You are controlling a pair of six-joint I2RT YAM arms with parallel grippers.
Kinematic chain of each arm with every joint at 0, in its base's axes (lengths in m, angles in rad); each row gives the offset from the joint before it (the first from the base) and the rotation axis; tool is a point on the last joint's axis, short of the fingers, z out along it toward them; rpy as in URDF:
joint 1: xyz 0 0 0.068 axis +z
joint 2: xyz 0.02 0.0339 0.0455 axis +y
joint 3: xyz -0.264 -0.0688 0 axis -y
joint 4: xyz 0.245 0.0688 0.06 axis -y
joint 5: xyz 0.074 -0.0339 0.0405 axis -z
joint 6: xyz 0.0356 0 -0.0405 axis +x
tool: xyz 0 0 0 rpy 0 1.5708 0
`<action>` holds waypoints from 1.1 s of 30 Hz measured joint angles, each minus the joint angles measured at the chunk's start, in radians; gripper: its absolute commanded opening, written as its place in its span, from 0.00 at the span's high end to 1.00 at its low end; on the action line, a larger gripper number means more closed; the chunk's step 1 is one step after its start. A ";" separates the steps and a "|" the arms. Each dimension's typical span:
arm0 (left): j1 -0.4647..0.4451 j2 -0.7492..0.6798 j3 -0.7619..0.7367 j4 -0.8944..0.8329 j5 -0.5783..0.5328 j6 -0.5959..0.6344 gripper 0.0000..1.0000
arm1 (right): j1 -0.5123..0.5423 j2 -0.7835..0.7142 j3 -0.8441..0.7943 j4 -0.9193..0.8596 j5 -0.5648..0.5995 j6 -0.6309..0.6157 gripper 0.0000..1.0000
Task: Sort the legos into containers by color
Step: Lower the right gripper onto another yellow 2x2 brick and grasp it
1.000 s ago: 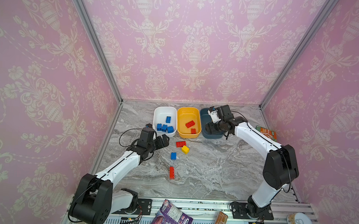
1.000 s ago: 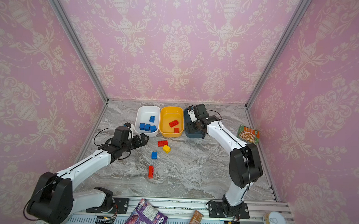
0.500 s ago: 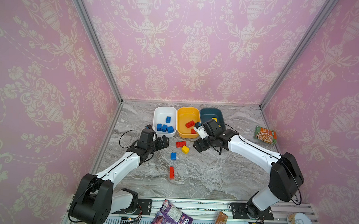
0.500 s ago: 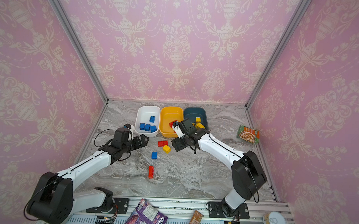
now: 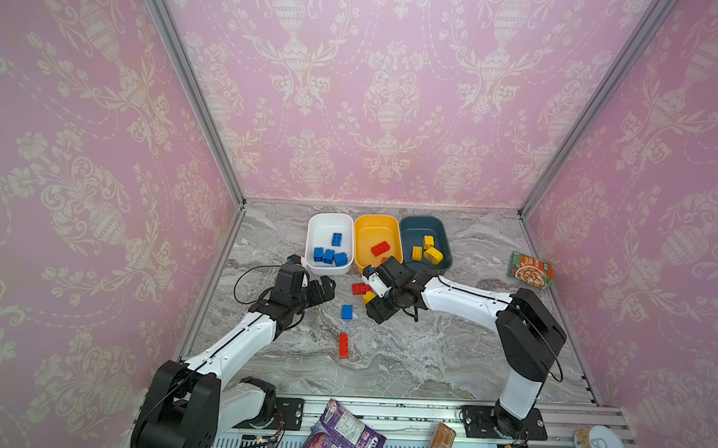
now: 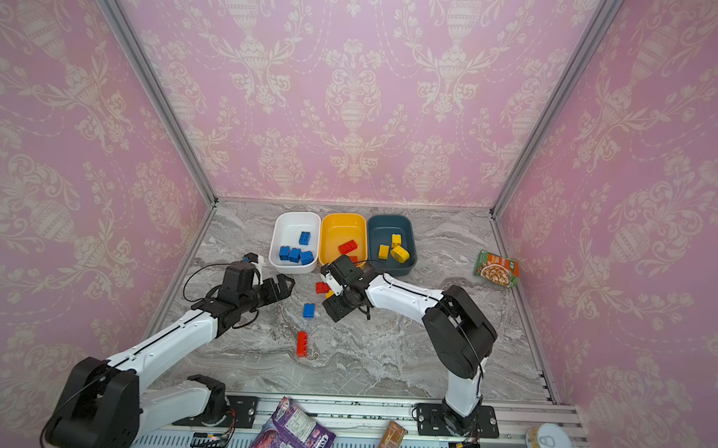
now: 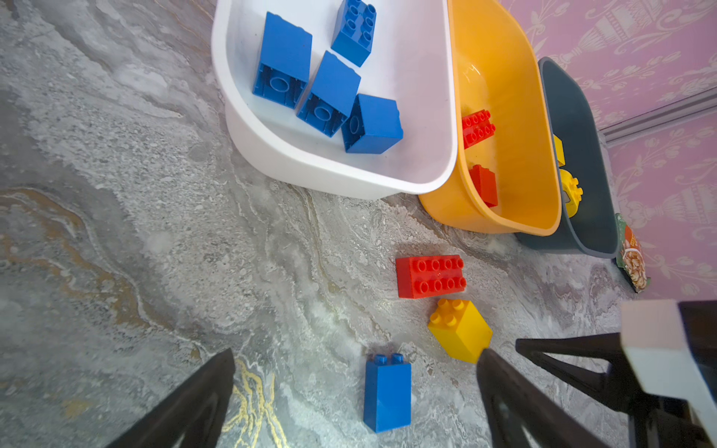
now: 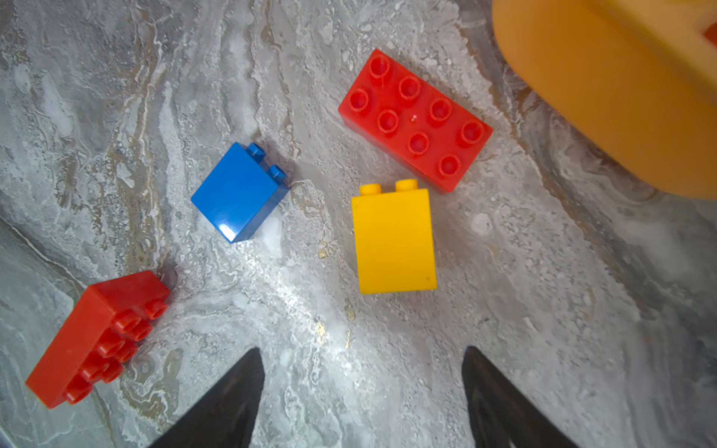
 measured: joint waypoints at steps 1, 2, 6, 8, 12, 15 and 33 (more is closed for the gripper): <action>0.001 -0.003 -0.002 0.000 0.000 0.000 0.01 | 0.001 0.013 0.011 0.004 0.002 0.000 0.19; 0.001 -0.003 -0.004 -0.001 0.000 0.000 0.01 | 0.002 0.024 0.020 0.009 0.007 0.000 0.19; 0.002 -0.003 -0.010 -0.001 0.000 0.000 0.01 | 0.004 0.061 0.050 0.031 0.024 -0.005 0.20; 0.002 -0.003 -0.010 -0.001 0.000 0.000 0.01 | 0.004 0.082 0.064 0.037 0.030 -0.014 0.22; 0.005 -0.003 -0.010 -0.001 0.000 0.000 0.01 | 0.004 0.125 0.095 0.050 0.045 -0.032 0.26; 0.009 -0.004 -0.010 -0.001 0.000 0.000 0.01 | 0.004 0.151 0.118 0.057 0.050 -0.048 0.29; 0.015 -0.012 -0.011 -0.002 0.000 0.000 0.01 | 0.004 0.187 0.135 0.061 0.063 -0.077 0.76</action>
